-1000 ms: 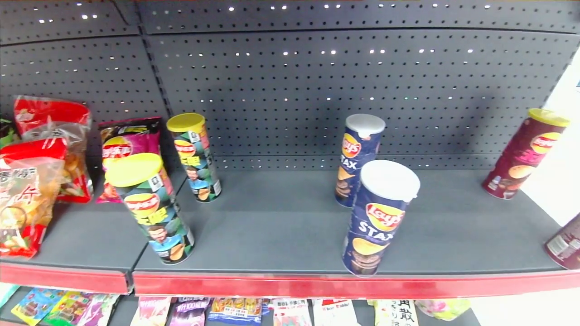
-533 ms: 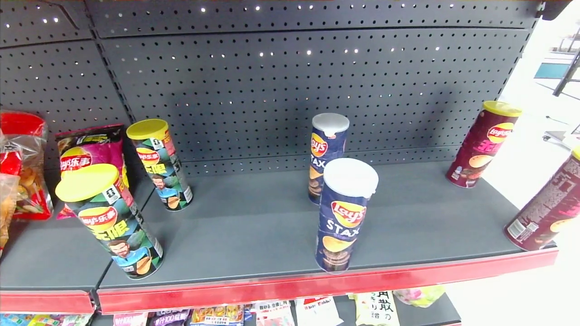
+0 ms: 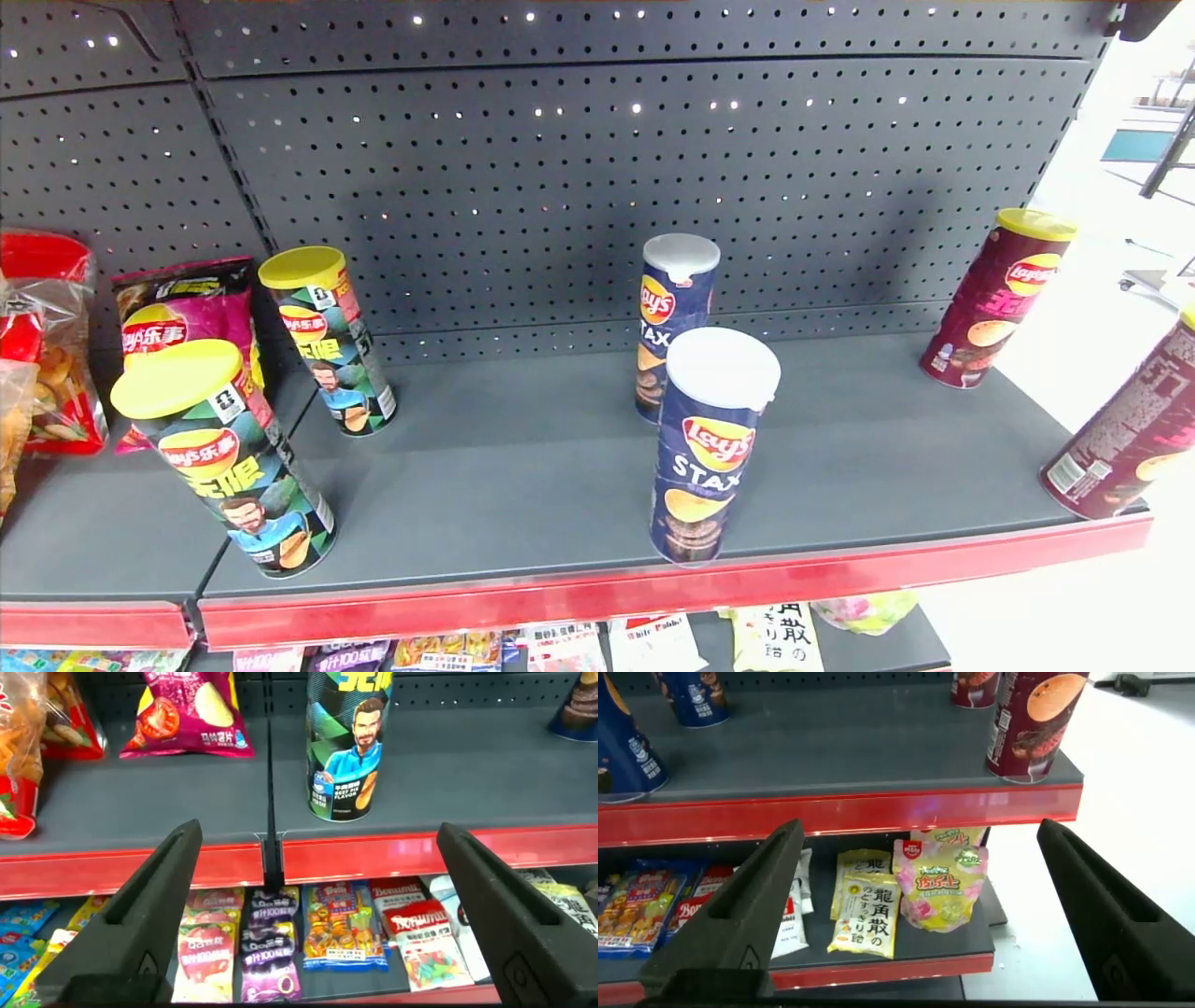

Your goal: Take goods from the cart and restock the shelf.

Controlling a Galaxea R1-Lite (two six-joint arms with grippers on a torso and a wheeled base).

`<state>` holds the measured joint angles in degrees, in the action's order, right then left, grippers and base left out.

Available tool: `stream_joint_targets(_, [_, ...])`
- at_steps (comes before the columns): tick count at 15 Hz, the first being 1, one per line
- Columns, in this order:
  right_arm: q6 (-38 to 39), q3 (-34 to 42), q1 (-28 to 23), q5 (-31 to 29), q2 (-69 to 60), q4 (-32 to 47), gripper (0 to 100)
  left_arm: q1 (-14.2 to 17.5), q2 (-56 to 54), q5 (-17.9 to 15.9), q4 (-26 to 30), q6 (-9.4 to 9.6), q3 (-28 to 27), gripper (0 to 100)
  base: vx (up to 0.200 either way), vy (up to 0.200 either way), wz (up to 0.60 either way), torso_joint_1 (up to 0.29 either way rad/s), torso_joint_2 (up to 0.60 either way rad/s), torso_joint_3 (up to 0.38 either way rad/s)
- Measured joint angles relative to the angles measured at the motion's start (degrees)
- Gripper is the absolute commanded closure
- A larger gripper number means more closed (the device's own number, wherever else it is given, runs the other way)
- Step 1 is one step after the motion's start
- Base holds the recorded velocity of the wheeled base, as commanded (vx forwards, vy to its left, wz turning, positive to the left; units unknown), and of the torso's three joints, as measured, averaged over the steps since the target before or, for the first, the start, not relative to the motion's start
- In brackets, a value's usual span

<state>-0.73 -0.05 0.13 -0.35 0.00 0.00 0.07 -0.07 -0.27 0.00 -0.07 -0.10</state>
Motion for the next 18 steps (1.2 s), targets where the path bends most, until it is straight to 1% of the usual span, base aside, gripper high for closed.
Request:
stream_joint_targets(5, [0.44, -0.11, 0.09, 0.0, 0.38, 0.29, 0, 0.0, 0.0, 0.0, 0.0, 0.0, 0.0, 0, 0.0, 0.0, 0.0, 0.0, 0.0, 0.0])
stream_joint_targets(7, [1.57, -0.24, 1.05, -0.09, 1.73, 0.49, 0, -0.02, 0.0, 0.0, 0.0, 0.0, 0.0, 0, 0.0, 0.0, 0.0, 0.0, 0.0, 0.0])
stream_joint_targets(8, [1.79, -1.1, 1.46, -0.11, 2.47, 0.57, 0, -0.02, 0.0, 0.02, 0.0, 0.0, 0.0, 0, 0.0, 0.0, 0.0, 0.0, 0.0, 0.0])
stream_joint_targets(10, [1.66, -7.11, 3.63, -0.46, 6.22, 0.27, 0, 0.0, 0.0, 0.02, 0.0, 0.0, 0.0, 0, 0.0, 0.0, 0.0, 0.0, 0.0, 0.0])
stream_joint_targets(12, [0.91, -12.48, 5.45, -0.38, 13.01, 2.13, 0, 0.0, 0.0, 0.02, 0.0, 0.02, 0.0, 0, 0.0, 0.0, 0.0, 0.0, 0.0, 0.0])
stream_joint_targets(15, [-0.16, -19.15, 7.96, 0.33, 27.09, 10.62, 0, 0.0, 0.0, 0.0, 0.0, 0.0, 0.0, 0, 0.0, 0.0, 0.0, 0.0, 0.0, 0.0])
stream_joint_targets(16, [-0.33, -21.31, 9.31, 0.35, 32.79, 12.07, 0, 0.0, 0.0, 0.0, 0.0, 0.0, 0.0, 0, 0.0, 0.0, 0.0, 0.0, 0.0, 0.0])
stream_joint_targets(18, [-0.6, -24.39, 11.52, -0.35, 43.19, 11.9, 0, 0.0, 0.0, 0.02, 0.0, 0.0, 0.0, 0, 0.0, 0.0, 0.0, 0.0, 0.0, 0.0])
